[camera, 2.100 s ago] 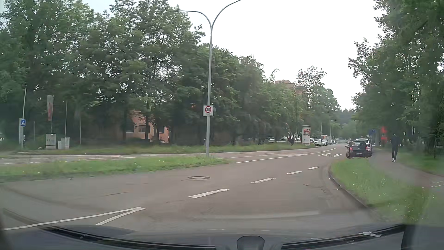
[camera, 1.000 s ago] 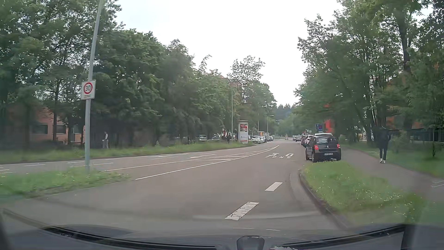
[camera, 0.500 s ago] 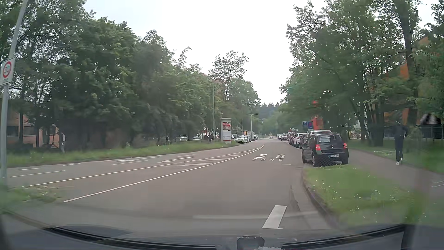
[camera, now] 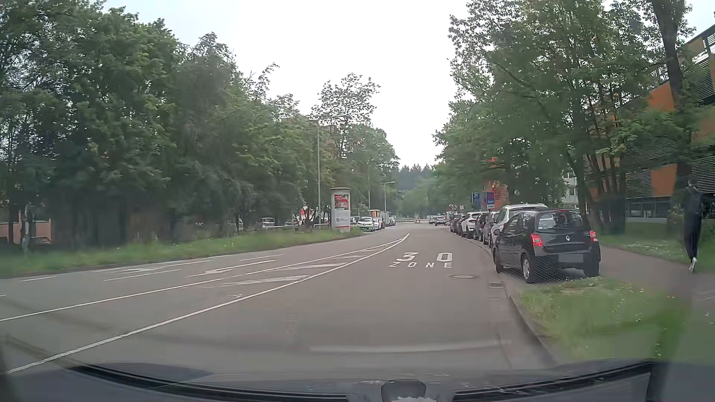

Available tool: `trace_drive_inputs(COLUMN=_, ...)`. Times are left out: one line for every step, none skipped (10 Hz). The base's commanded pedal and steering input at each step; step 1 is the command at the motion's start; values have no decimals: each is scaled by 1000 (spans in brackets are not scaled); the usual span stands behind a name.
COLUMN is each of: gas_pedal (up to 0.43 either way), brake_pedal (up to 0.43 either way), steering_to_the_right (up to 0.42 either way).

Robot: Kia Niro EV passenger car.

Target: Follow the waypoints while adhering to traffic rules and regulations

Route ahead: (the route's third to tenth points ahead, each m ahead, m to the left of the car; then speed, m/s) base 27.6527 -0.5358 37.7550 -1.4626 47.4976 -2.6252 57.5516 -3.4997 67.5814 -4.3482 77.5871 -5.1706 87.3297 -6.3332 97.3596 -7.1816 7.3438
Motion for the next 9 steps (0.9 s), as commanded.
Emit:
trace_drive_inputs(gas_pedal=150, brake_pedal=0, steering_to_the_right=60)
trace_drive_inputs(gas_pedal=150, brake_pedal=0, steering_to_the_right=58)
trace_drive_inputs(gas_pedal=150, brake_pedal=0, steering_to_the_right=58)
trace_drive_inputs(gas_pedal=150, brake_pedal=0, steering_to_the_right=58)
trace_drive_inputs(gas_pedal=150, brake_pedal=0, steering_to_the_right=56)
trace_drive_inputs(gas_pedal=150, brake_pedal=0, steering_to_the_right=54)
trace_drive_inputs(gas_pedal=150, brake_pedal=0, steering_to_the_right=52)
trace_drive_inputs(gas_pedal=150, brake_pedal=0, steering_to_the_right=50)
trace_drive_inputs(gas_pedal=150, brake_pedal=0, steering_to_the_right=49)
